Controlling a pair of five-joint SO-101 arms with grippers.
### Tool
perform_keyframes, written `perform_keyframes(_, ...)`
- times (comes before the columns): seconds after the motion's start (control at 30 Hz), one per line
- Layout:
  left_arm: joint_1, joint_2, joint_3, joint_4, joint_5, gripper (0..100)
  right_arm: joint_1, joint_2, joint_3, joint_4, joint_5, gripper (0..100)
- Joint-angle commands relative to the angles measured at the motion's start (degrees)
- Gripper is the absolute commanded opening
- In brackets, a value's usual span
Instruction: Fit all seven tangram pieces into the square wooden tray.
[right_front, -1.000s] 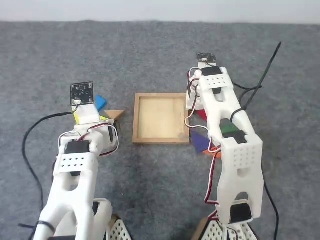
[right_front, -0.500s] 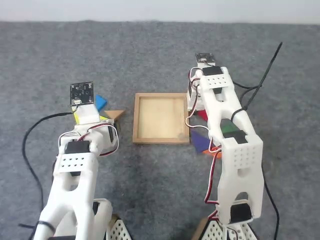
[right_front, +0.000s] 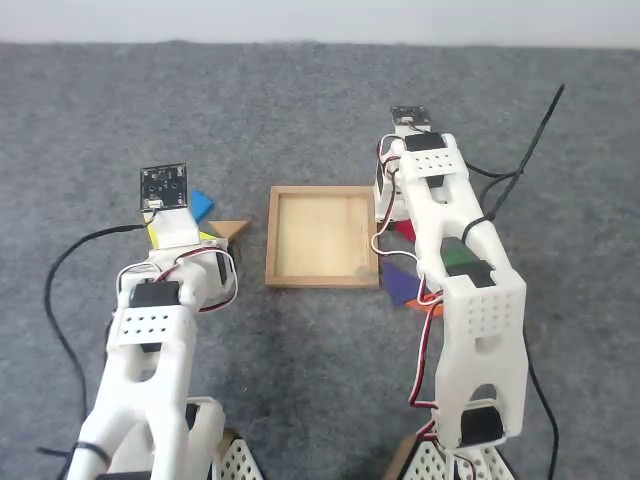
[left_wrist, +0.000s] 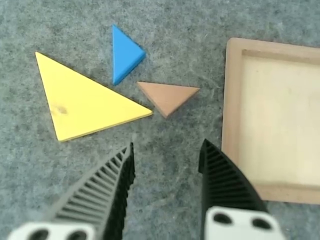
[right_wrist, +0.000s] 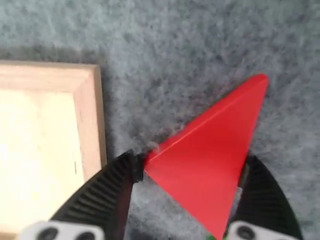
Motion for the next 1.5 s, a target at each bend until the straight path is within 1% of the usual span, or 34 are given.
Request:
perform_keyframes(0.0, 0.1, -1.8, -0.4, -0.8, -0.8, 21, 1.3, 0.1, -1.1, 1.5, 1.3, 19.3)
perform_keyframes(0.1, 0.1, -1.8, -0.4, -0.8, -0.8, 21, 1.3, 0.1, -1.1, 1.7, 2.7, 19.2)
perform_keyframes(0.37, 0.1, -1.8, -0.4, -0.9, -0.8, 21, 1.4, 0.1, -1.1, 1.8, 3.0, 18.8)
perform_keyframes(0.5, 0.2, -1.8, -0.4, -0.9, -0.8, 21, 1.9, -0.1, -1.5, 1.9, 6.7, 18.7)
perform_keyframes(0.7, 0.1, -1.8, -0.4, -1.0, -0.8, 21, 2.3, -2.2, -6.5, 7.4, 7.2, 18.7)
perform_keyframes(0.9, 0.0, -1.8, -0.4, -1.1, -0.8, 21, 2.2, -4.8, -7.0, 11.8, 7.8, 18.7)
perform_keyframes(1.1, -0.1, -1.8, -0.2, -1.9, -0.8, 21, 1.9, -12.7, -7.0, 16.8, 17.9, 18.7)
perform_keyframes(1.2, -0.1, -1.8, -0.2, -2.1, -0.8, 21, 2.0, -17.7, -7.0, 17.1, 21.8, 18.7)
perform_keyframes(1.3, -0.1, -1.8, -0.2, -2.1, -0.8, 21, 1.5, -22.4, -7.0, 17.2, 27.4, 18.7)
perform_keyframes(1.37, -0.1, -1.7, -0.2, -2.3, -0.8, 21, -0.4, -24.5, -6.6, 17.6, 30.9, 18.7)
perform_keyframes(1.47, -0.1, -1.7, -0.2, -2.4, -0.8, 21, -5.8, -25.4, -5.3, 16.8, 37.6, 18.7)
